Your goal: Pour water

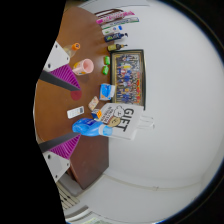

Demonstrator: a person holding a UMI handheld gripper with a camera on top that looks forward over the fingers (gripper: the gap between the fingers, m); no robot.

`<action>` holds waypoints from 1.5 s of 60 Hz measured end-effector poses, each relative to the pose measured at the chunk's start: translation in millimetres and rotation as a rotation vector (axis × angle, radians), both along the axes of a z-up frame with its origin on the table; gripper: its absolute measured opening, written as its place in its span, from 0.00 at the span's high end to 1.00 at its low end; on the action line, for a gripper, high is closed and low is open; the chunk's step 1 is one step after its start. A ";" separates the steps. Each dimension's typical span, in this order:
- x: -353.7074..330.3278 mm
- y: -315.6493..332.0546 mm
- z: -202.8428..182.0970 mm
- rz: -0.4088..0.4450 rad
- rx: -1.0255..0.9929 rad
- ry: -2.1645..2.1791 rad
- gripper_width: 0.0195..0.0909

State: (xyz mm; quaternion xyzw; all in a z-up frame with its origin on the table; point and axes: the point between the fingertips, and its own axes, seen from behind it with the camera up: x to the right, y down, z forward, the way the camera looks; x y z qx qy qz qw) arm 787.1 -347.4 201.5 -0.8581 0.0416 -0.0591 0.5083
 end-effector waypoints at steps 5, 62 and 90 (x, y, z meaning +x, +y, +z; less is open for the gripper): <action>-3.7 -4.2 -14.0 0.009 -0.029 0.005 0.08; -254.8 76.6 -211.9 0.160 0.028 0.127 0.19; -219.8 102.7 -166.4 0.071 0.082 -0.013 0.91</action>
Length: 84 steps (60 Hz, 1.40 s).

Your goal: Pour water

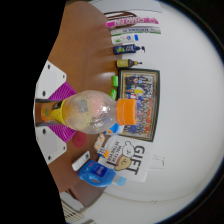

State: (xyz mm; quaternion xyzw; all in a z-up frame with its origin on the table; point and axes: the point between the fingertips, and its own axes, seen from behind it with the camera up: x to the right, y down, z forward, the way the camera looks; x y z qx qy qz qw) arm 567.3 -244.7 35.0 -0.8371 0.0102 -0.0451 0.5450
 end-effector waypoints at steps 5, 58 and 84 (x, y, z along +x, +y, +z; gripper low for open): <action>27.4 14.3 23.0 -0.021 -0.006 -0.083 0.92; 125.2 194.6 52.4 0.333 -0.208 -1.814 0.91; 114.2 175.3 61.1 0.226 -0.089 -0.838 0.91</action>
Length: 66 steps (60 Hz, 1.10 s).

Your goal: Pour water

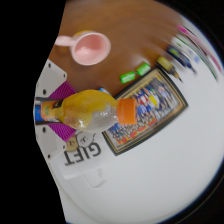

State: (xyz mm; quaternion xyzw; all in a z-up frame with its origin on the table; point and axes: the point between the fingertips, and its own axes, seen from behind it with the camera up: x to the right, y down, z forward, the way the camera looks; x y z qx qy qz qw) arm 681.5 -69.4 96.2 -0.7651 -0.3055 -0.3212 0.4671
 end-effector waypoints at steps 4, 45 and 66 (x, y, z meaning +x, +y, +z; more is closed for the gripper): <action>-4.0 -1.3 -0.1 -0.030 0.015 0.230 0.91; 21.7 4.8 -113.7 -0.116 0.047 0.977 0.85; 24.5 -5.0 -129.4 -0.196 -0.026 1.009 0.25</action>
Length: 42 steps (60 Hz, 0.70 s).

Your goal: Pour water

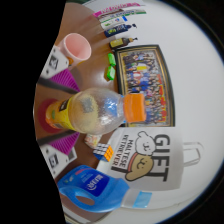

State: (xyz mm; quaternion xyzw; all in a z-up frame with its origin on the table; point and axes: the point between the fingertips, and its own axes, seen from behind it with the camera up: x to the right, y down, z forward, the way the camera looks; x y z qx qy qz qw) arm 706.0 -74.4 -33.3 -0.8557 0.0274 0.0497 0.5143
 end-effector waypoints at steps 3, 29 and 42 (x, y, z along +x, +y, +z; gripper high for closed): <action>-2.3 -7.0 -4.9 -0.010 -0.041 0.023 0.07; -14.6 -142.5 92.2 -0.137 -0.060 -0.072 0.08; -63.2 -241.2 145.3 -0.145 -0.075 -0.126 0.08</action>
